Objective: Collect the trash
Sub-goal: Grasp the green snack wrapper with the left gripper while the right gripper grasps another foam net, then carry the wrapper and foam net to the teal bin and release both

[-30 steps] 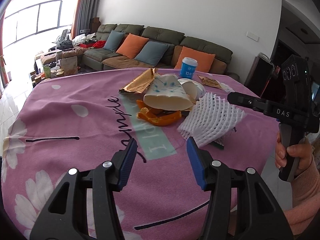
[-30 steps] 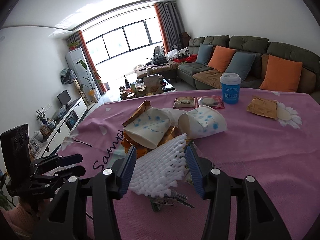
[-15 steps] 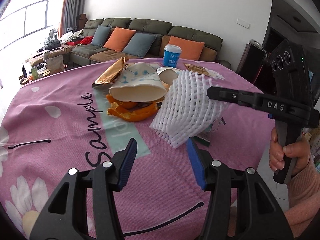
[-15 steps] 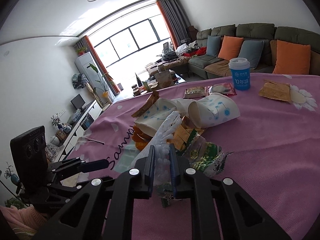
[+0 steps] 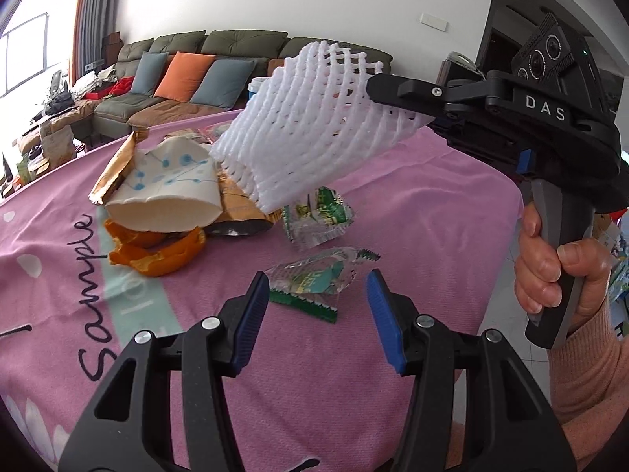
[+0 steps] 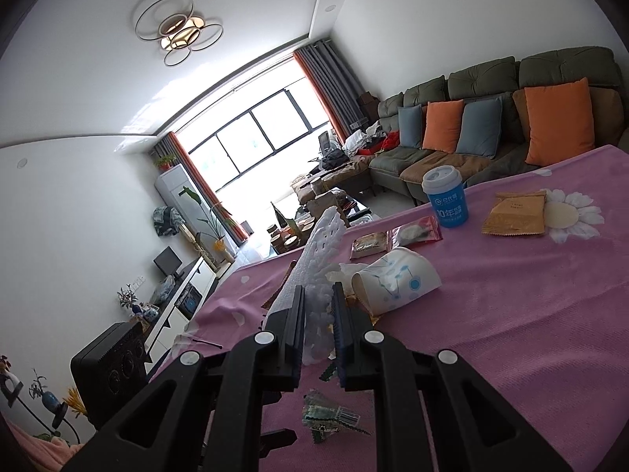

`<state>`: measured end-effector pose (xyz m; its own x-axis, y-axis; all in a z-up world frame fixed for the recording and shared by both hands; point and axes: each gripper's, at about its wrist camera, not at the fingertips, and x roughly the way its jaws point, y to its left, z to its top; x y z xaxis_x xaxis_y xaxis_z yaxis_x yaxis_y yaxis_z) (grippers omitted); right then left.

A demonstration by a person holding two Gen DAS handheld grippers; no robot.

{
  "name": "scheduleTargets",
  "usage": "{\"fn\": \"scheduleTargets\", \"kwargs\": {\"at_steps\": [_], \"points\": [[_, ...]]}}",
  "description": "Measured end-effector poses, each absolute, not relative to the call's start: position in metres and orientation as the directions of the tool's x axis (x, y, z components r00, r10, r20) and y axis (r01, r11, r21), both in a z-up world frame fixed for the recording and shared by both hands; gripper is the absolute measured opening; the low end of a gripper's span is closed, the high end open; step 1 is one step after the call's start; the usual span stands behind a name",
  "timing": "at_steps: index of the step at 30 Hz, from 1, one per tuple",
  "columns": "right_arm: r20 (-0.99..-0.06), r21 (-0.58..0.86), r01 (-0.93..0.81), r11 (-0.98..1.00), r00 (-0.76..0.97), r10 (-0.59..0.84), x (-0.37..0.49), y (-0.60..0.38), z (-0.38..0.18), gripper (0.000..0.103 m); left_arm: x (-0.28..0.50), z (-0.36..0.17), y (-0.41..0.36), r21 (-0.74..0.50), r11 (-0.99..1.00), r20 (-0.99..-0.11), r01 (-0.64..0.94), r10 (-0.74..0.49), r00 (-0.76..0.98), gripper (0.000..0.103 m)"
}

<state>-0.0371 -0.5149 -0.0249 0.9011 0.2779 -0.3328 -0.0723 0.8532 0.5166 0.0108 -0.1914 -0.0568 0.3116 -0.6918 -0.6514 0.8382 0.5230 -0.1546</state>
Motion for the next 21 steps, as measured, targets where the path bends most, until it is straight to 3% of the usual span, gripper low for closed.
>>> {"fn": "scheduleTargets", "kwargs": {"at_steps": [7,12,21], "points": [[-0.337,0.543,-0.064,0.837,0.897,0.287,-0.037,-0.523,-0.037,0.012,0.004,-0.066,-0.220,-0.121,0.487,-0.690,0.865,-0.668,0.280,0.048],[-0.344,0.554,-0.059,0.831,0.892,0.293,-0.034,-0.526,-0.043,0.012,0.008,-0.076,-0.227,-0.133,0.500,-0.728,0.856,-0.635,0.258,0.022],[-0.330,0.570,-0.088,0.817,0.886,0.326,-0.034,-0.521,-0.044,0.012,0.013,-0.065,-0.202,-0.177,0.510,-0.688,0.842,-0.675,0.265,0.012]]}}
